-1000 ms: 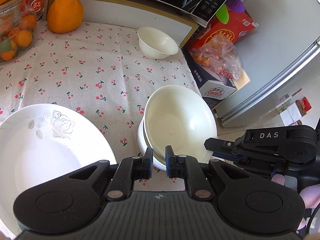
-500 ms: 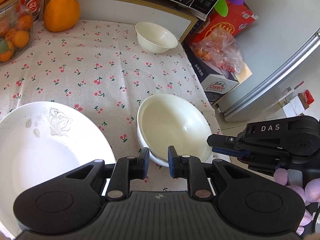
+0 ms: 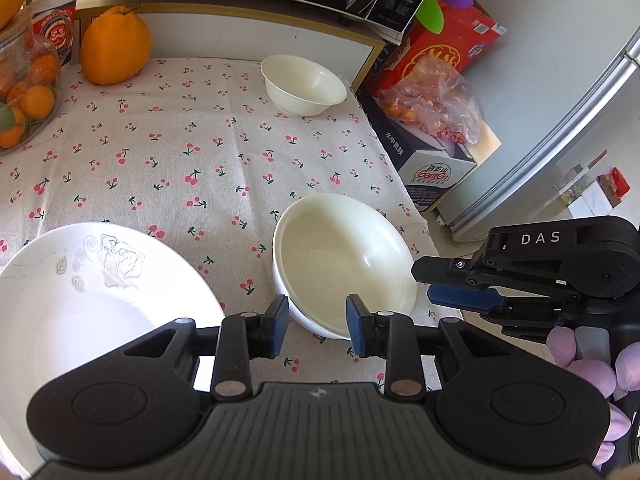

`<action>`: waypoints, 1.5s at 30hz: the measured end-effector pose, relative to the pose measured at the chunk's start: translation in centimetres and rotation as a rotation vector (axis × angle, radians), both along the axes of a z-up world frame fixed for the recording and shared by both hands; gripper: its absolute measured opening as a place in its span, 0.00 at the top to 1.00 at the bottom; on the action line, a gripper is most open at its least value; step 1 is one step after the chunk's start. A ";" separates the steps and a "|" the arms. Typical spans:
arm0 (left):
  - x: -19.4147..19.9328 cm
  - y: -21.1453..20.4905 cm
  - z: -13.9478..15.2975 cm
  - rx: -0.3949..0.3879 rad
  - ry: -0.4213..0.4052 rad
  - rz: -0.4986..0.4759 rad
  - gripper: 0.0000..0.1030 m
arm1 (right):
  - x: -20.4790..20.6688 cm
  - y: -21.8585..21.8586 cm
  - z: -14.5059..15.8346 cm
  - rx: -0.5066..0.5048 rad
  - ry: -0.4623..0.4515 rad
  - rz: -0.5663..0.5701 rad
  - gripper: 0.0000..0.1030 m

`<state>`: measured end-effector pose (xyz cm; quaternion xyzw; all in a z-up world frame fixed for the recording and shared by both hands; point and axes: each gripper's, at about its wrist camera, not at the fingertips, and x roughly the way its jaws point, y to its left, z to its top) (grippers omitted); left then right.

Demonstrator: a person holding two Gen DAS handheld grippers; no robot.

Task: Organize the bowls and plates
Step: 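Open both grippers and release the nested bowls' rim, then move both grippers to the white bowl beside the microwave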

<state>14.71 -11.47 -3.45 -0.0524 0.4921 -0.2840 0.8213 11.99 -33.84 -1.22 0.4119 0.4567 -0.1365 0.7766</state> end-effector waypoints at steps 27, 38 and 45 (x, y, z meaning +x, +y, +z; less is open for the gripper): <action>-0.5 1.1 3.0 0.001 -0.140 0.018 0.04 | 0.5 0.7 1.9 -0.081 -0.089 0.052 0.29; 2.8 2.2 4.8 0.082 -0.170 0.084 0.01 | 2.9 0.9 5.3 -0.134 -0.141 0.105 0.14; 6.5 2.0 6.3 0.131 -0.201 0.115 0.00 | 6.9 0.3 7.0 -0.161 -0.172 0.150 0.13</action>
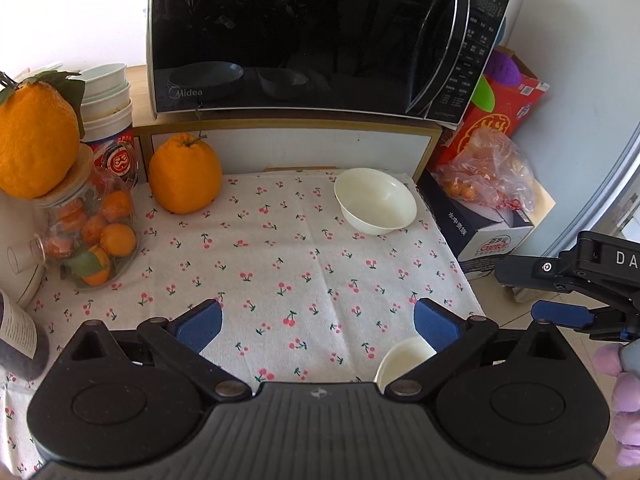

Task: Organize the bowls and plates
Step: 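Move both grippers to the white bowl beside the microwave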

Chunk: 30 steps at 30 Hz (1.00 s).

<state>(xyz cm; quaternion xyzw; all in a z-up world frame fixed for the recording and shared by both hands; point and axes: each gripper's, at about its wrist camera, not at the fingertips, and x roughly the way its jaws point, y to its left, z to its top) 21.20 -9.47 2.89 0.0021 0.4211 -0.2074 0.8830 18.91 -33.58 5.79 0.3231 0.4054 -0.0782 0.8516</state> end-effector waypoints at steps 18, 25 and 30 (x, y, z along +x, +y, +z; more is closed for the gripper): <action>9.6 -1.7 -2.5 -0.035 -0.033 0.097 0.00 | 8.8 -5.7 -2.9 -0.121 -0.062 0.078 0.13; 12.1 -3.4 -2.2 -0.052 -0.026 0.103 0.00 | 11.4 -7.7 -4.9 -0.094 -0.054 0.057 0.13; 13.3 -5.1 -3.6 -0.097 0.026 0.068 0.01 | 13.2 -7.6 -6.9 -0.052 -0.038 0.065 0.13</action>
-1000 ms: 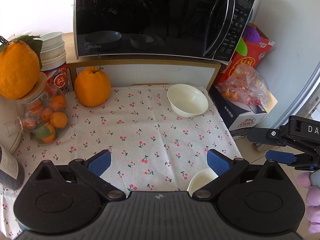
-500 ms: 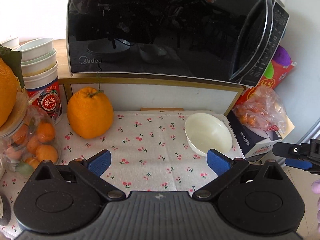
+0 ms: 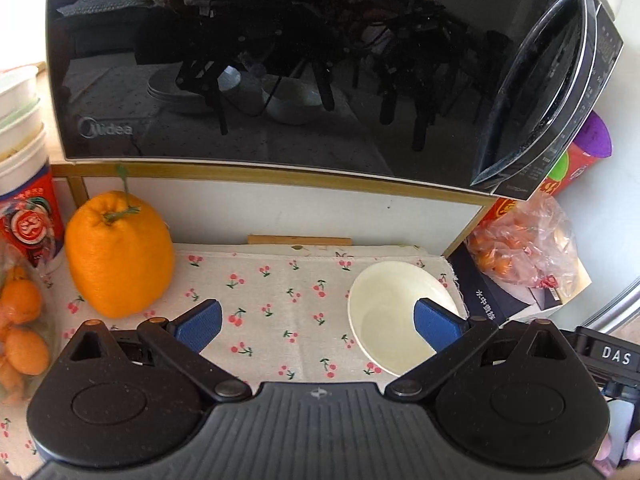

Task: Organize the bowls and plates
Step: 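Move both grippers to the white bowl beside the microwave, then close both grippers on the white bowl's rim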

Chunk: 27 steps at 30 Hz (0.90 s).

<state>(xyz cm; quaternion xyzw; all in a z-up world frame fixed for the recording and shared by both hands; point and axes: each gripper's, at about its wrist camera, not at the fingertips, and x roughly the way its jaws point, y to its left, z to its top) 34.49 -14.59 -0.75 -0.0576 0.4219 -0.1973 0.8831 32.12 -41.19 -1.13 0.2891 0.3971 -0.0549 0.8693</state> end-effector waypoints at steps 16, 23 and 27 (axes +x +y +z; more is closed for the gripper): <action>2.4 -2.4 -4.4 -0.091 0.192 -0.039 0.32 | 2.1 -0.4 -5.3 0.225 0.014 -0.034 0.31; 2.5 -3.2 -4.9 -0.079 0.199 -0.039 0.60 | 2.4 0.2 -6.1 0.213 0.037 -0.047 0.61; 2.6 -3.5 -5.1 -0.069 0.204 -0.035 0.75 | 2.4 0.4 -6.0 0.210 0.035 -0.049 0.73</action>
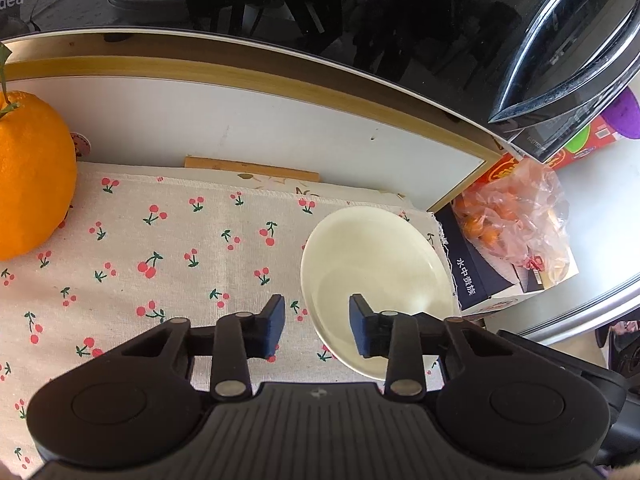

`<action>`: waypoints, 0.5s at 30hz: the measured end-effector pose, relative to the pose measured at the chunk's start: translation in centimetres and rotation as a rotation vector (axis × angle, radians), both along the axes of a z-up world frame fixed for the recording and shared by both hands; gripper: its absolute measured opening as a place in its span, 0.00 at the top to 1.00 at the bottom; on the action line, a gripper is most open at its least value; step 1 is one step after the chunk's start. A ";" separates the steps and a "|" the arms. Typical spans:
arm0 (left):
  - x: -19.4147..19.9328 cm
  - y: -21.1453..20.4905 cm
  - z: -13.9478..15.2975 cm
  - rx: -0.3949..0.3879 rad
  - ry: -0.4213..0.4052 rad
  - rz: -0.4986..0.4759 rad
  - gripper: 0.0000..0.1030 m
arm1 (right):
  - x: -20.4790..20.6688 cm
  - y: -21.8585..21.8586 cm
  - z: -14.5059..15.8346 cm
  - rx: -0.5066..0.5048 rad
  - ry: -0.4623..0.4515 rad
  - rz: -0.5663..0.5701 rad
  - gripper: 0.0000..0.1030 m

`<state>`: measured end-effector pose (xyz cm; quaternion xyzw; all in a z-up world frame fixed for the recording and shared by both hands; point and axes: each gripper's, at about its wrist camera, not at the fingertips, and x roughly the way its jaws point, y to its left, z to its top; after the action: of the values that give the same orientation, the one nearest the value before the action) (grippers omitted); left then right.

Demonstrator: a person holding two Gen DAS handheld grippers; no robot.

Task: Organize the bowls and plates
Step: 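Close both grippers on the white bowl's rim, then lift the white bowl with both grippers over the nested bowls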

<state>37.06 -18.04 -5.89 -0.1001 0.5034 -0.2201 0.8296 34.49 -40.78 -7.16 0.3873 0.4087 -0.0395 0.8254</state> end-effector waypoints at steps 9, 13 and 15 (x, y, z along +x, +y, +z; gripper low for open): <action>-0.6 -0.4 0.5 0.047 -0.022 -0.029 0.89 | -0.2 0.5 1.0 -0.042 -0.011 0.027 0.88; -1.0 -0.2 1.2 0.047 -0.027 -0.030 0.89 | -0.7 0.7 1.8 -0.041 -0.019 0.030 0.88; -1.4 -0.1 1.6 0.051 -0.030 -0.031 0.89 | -0.9 0.8 2.3 -0.041 -0.021 0.033 0.88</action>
<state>35.69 -18.16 -4.26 -0.0677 0.4977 -0.2217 0.8358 33.59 -39.98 -4.87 0.3638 0.4056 -0.0304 0.8380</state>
